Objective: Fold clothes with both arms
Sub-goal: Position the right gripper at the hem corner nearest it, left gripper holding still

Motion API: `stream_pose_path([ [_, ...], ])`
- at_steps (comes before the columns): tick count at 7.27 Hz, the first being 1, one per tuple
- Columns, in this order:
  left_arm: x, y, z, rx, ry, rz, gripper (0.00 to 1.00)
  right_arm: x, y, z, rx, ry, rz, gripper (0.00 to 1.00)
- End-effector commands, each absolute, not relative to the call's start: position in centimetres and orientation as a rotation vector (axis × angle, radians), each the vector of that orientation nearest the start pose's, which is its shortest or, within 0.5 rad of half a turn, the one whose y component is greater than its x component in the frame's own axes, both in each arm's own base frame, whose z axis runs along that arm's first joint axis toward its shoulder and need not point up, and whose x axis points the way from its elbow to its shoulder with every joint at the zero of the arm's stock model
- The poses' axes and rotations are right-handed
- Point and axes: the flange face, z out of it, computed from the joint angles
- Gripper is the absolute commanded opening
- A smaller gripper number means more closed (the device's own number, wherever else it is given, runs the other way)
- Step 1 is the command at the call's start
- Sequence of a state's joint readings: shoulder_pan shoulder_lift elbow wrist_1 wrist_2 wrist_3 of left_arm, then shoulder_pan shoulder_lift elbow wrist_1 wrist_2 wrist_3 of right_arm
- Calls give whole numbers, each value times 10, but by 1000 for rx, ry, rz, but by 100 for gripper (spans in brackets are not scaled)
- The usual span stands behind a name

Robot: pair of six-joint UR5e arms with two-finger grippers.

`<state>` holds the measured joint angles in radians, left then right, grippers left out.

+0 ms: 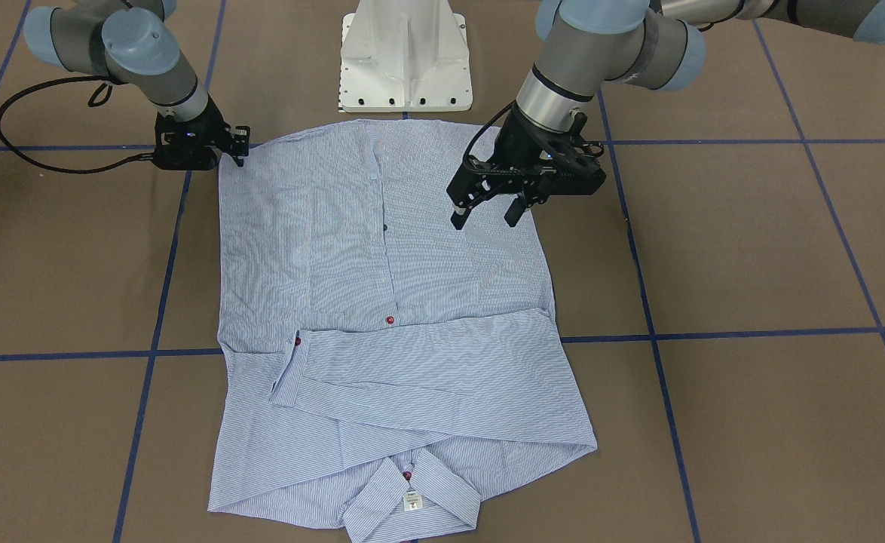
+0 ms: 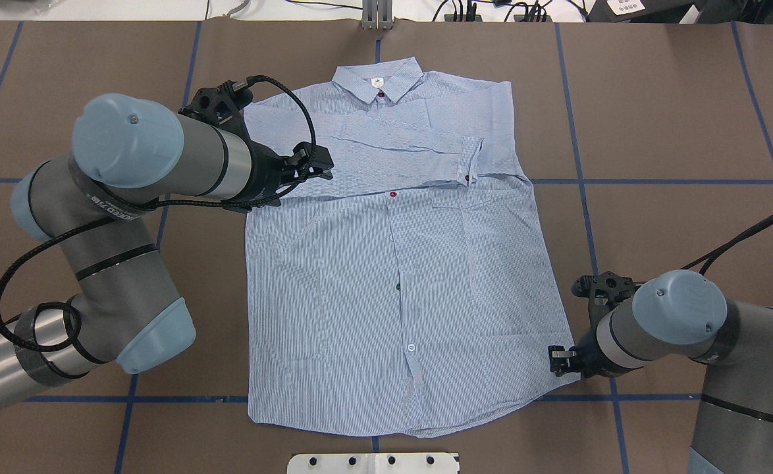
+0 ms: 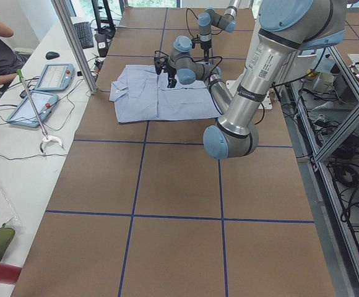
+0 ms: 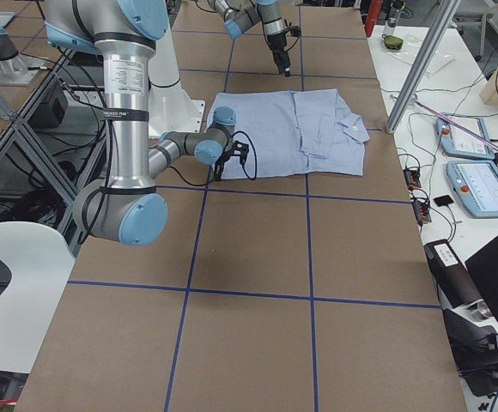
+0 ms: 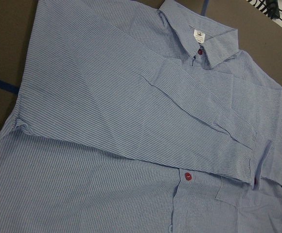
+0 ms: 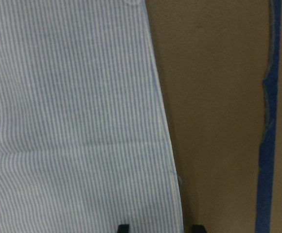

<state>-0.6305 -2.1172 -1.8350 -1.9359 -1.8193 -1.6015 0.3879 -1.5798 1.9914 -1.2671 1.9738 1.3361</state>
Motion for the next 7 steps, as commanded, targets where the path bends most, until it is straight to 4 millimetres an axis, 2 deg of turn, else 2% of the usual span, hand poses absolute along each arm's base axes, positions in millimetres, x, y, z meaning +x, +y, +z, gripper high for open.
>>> stream_pose_path([
  [1,435,-452,186,137,1192,-435,100,-419,-273,436,-154,-786,1,54],
  [5,435,-452,185,138,1194,-434,100,-420,-273,442,-157,-774,3,54],
  [6,435,-452,185,138,1194,-434,100,-420,-273,442,-157,-774,3,50],
  [7,435,-452,185,138,1192,-435,100,-420,-272,439,-158,-779,1,37],
])
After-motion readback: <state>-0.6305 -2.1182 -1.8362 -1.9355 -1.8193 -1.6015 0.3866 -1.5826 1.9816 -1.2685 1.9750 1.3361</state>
